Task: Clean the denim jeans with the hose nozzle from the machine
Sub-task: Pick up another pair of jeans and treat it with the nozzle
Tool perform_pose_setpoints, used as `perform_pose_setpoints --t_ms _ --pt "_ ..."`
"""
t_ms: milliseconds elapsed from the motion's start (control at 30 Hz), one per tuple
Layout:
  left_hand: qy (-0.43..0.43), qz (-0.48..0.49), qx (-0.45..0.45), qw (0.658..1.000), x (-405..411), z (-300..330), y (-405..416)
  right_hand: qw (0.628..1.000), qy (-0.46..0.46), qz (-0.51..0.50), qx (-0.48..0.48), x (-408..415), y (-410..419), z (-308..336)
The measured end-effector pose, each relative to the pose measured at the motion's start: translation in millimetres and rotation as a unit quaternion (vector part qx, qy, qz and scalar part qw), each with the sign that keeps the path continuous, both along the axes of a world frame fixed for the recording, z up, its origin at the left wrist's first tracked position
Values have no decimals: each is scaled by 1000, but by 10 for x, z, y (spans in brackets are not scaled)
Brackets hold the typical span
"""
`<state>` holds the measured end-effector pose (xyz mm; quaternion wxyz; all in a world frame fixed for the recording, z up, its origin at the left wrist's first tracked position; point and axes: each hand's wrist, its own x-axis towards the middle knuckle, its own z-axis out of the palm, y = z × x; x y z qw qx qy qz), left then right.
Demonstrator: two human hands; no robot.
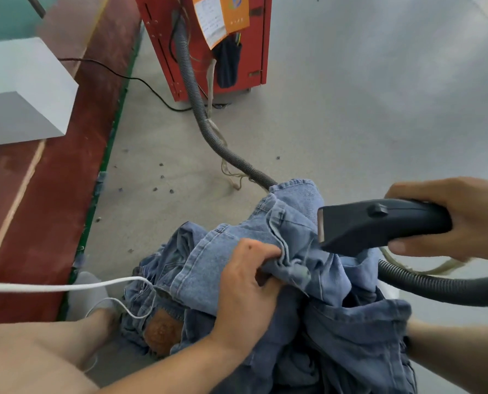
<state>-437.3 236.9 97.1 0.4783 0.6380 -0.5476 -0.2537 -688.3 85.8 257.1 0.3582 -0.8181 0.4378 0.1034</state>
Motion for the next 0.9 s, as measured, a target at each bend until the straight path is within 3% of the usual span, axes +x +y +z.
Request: perform_pose_setpoints --t_ms 200,367,533,633,800,900 --pt "56 11 -18 998 118 -97 -202 999 9 26 45 34 -29 -31" --pt "72 -7 -25 997 62 -101 -257 991 -19 130 30 408 112 -229" --pt "97 -11 -29 995 60 -89 -288 995 -65 67 17 351 -31 -102" --pt "91 -8 -24 996 69 -83 -302 998 -45 44 16 188 -123 -8" --pt "73 -16 -29 997 63 -89 -287 988 -52 148 -9 466 163 -316" --pt "102 -22 -20 994 69 -60 -270 985 -96 135 -42 544 179 -352"
